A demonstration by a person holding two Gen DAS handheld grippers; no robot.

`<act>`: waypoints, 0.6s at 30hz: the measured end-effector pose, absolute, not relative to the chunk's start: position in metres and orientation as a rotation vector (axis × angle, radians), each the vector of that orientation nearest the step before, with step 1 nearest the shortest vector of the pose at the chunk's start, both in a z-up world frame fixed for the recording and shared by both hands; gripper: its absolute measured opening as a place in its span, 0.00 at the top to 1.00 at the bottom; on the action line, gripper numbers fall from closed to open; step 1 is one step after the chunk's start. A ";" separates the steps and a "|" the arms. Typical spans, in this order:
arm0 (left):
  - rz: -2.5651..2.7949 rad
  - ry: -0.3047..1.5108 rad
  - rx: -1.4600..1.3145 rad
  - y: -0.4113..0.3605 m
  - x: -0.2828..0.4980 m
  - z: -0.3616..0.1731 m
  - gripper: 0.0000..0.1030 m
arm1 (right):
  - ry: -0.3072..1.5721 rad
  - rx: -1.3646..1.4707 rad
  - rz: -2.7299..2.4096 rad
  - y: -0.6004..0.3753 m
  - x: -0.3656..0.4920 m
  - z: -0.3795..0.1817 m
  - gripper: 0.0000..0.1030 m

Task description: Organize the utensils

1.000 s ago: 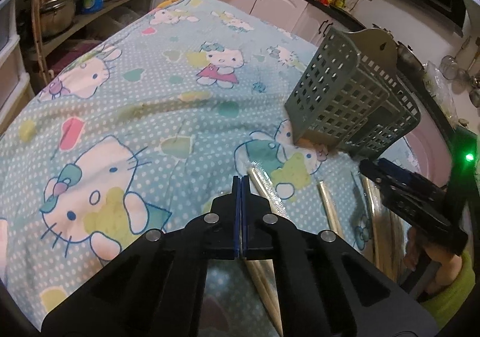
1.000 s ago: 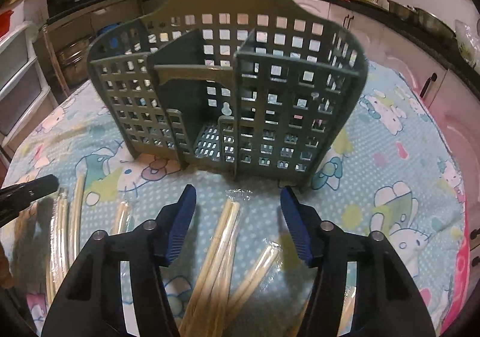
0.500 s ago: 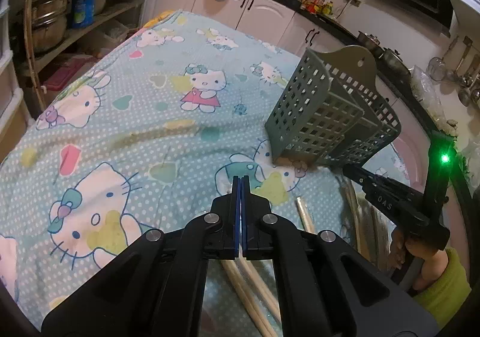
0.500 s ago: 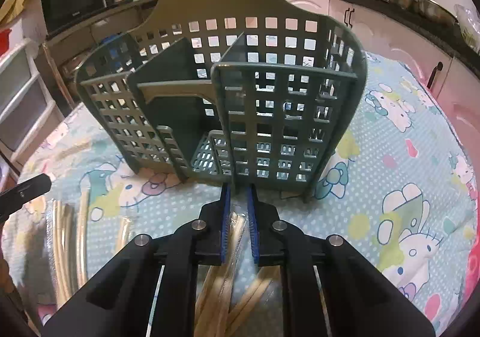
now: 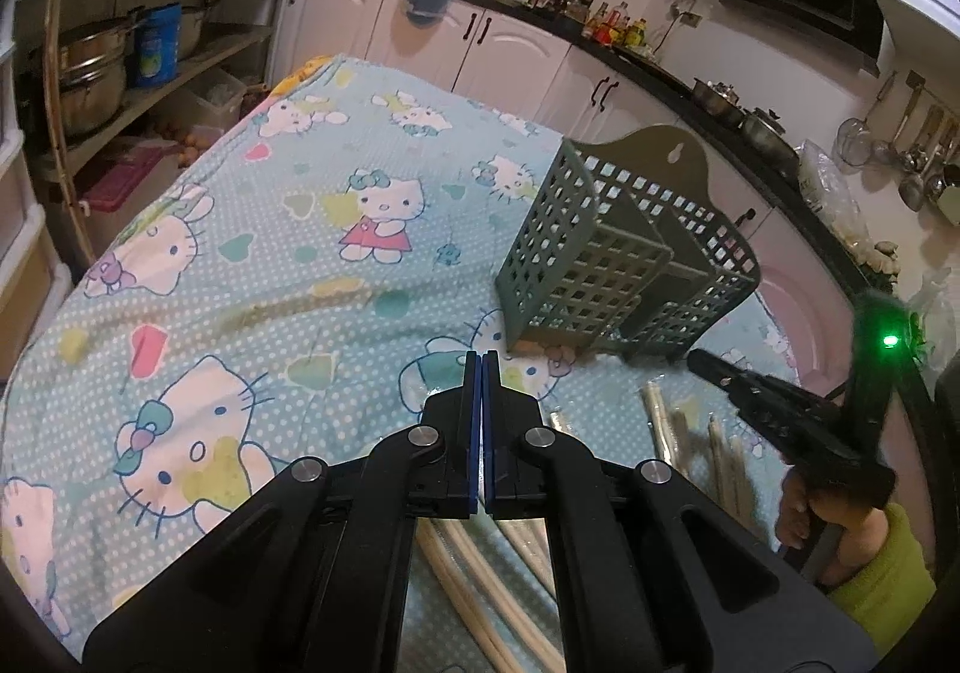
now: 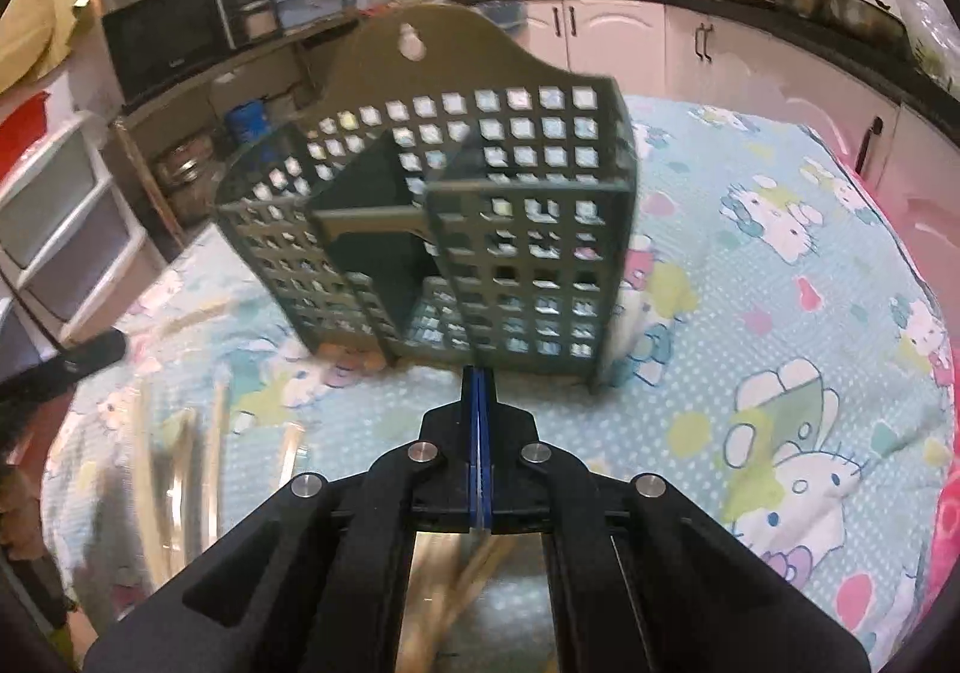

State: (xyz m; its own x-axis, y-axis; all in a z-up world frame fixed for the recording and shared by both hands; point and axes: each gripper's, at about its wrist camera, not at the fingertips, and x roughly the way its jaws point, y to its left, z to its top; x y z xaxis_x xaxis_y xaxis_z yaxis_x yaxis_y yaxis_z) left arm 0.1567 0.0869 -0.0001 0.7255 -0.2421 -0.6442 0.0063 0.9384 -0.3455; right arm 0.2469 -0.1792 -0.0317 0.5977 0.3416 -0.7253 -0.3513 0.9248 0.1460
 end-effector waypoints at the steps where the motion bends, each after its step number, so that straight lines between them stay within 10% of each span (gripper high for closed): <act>1: -0.143 0.747 -0.332 0.086 0.156 0.001 1.00 | 0.854 -0.016 0.404 -0.178 0.248 -0.036 0.99; 7: -0.154 0.734 -0.321 0.082 0.154 0.010 1.00 | 0.913 -0.040 0.402 -0.168 0.256 -0.054 0.64; 13: -0.167 0.722 -0.313 0.077 0.155 0.016 1.00 | 0.938 -0.058 0.396 -0.161 0.265 -0.064 0.64; 18: -0.177 0.715 -0.306 0.071 0.157 0.020 1.00 | 0.928 -0.063 0.415 -0.158 0.267 -0.063 0.88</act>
